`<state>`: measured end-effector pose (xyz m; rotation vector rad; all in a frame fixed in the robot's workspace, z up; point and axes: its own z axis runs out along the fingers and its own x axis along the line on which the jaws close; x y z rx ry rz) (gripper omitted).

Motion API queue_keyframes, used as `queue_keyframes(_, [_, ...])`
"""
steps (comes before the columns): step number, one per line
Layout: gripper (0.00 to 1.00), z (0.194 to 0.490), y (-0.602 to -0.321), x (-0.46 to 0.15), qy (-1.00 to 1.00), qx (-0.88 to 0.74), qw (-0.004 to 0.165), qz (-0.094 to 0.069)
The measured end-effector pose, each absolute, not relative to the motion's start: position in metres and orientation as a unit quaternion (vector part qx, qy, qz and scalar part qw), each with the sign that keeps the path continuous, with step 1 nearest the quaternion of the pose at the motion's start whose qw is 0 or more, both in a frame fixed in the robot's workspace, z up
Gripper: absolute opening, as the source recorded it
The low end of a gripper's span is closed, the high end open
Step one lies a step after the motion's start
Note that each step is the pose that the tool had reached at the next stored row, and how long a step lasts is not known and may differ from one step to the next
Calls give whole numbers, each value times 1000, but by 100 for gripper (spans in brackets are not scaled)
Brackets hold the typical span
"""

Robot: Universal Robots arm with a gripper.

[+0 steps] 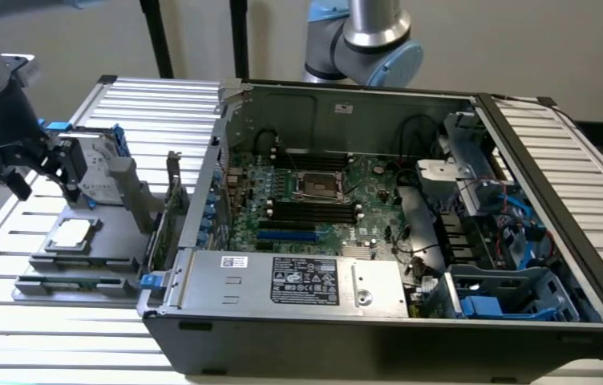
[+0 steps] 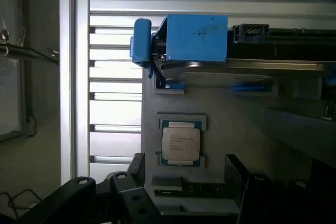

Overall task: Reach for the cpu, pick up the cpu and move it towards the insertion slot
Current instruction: 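Pick up the cpu and move it towards the insertion slot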

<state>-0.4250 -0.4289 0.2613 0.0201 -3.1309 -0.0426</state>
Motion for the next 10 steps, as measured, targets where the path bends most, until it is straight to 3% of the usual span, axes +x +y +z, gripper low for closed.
queue_keyframes(10, [71,243,-429,-425,-1000,6,5,-14])
